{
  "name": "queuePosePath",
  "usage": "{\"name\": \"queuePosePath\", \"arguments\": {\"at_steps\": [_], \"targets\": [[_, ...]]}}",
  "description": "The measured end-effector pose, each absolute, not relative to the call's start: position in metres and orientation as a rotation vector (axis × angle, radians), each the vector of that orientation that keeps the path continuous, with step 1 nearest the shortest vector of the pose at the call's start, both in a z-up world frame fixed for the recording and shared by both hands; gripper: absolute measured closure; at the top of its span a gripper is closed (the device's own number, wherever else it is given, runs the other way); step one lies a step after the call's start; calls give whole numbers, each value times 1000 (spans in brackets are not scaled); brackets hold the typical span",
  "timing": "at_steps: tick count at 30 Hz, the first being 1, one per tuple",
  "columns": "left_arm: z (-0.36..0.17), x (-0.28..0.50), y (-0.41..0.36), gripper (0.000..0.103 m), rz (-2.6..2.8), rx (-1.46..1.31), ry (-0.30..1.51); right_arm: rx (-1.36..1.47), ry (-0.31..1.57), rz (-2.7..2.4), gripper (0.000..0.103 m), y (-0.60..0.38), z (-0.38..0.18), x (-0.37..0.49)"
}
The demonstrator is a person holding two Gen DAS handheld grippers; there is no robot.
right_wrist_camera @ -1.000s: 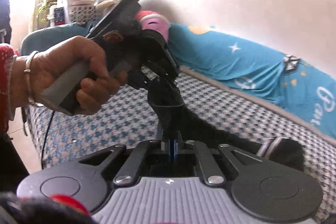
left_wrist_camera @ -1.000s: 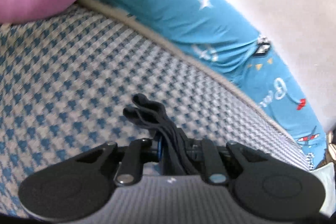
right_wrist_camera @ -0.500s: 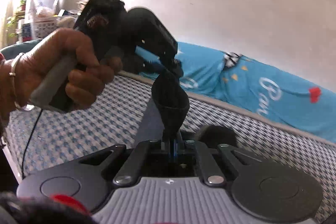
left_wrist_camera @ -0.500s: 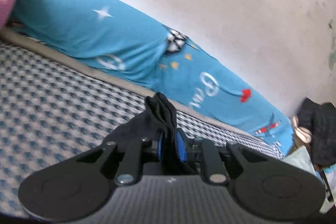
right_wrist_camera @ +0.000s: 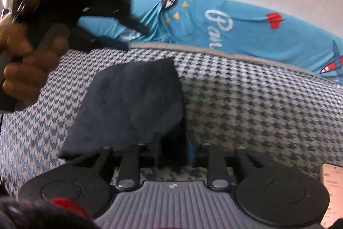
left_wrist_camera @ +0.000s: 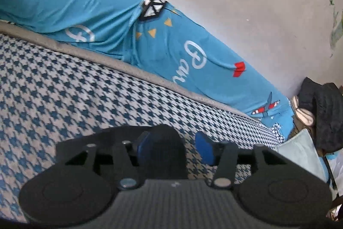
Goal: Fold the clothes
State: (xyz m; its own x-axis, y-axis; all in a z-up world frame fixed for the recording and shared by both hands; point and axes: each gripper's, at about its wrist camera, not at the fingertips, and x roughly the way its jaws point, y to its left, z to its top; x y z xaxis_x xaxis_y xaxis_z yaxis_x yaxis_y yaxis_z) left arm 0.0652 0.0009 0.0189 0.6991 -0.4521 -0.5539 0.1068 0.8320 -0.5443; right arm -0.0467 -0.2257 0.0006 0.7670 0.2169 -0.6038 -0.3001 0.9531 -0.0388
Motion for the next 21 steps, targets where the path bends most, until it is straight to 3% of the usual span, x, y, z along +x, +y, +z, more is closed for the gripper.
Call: {"name": "queuePosePath", "arguments": {"at_steps": [11,21], "targets": [[8,64,56,36,-117,-561,770,-46,631,249,78,-239,10,-41],[-5,62,80,32,-62,-535,846,-34,621,333,78,-220,9,-30]]}}
